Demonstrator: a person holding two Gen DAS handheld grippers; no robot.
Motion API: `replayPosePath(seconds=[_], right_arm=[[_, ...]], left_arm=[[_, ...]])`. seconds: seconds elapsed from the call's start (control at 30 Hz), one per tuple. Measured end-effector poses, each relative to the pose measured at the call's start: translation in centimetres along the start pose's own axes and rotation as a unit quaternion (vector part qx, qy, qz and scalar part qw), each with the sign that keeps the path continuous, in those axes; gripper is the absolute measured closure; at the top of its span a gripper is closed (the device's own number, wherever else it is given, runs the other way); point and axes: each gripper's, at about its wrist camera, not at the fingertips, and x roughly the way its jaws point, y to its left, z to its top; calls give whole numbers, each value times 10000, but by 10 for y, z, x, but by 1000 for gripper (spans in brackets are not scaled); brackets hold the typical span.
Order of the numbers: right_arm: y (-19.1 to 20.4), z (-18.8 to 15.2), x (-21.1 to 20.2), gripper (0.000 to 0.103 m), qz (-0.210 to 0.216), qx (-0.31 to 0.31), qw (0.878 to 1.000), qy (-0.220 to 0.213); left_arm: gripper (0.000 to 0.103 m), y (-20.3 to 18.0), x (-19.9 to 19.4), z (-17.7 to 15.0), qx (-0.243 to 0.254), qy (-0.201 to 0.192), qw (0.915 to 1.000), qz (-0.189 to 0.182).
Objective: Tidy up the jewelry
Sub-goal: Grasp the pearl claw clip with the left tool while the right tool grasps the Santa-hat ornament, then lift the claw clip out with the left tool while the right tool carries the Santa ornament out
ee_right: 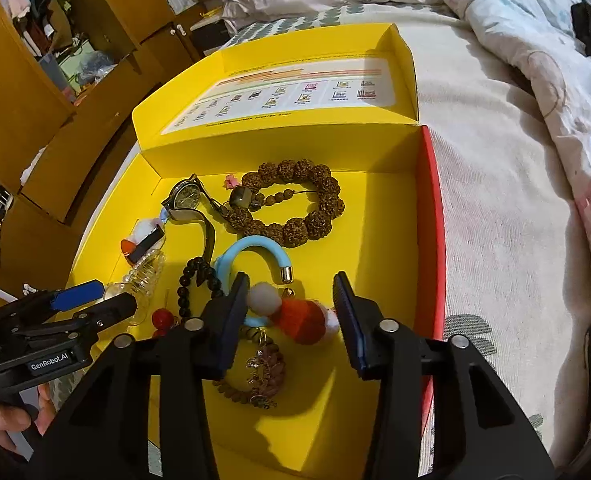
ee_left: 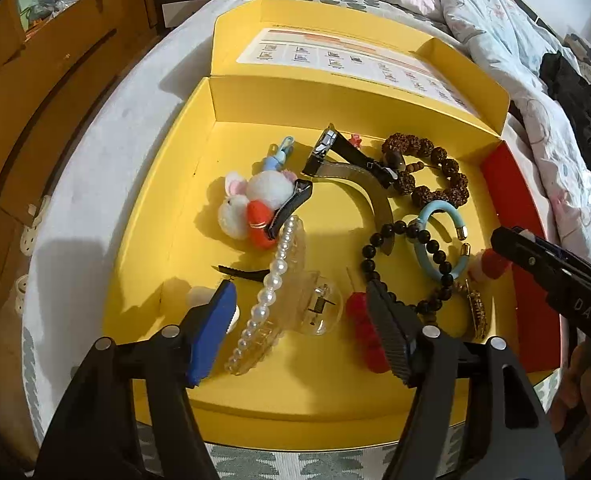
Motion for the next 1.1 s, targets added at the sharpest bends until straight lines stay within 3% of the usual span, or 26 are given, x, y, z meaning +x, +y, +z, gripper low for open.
replayPosePath(seconds=[0.17, 0.37, 0.67, 1.1], right_arm=[[-1, -1, 5, 74, -45, -9, 10000, 64], [-1, -1, 7, 78, -75, -19, 10000, 40], [1, -2, 6, 91, 11, -32, 10000, 29], [-1, 3, -14, 92, 146, 70, 9997, -189]], left_arm=[[53, -1, 6, 1, 55, 101, 9999, 18], [62, 2, 10, 3, 21, 118, 9999, -8], [63, 3, 9, 2, -57, 145, 9997, -172], [63, 9, -8, 3, -234, -119, 9991, -339]])
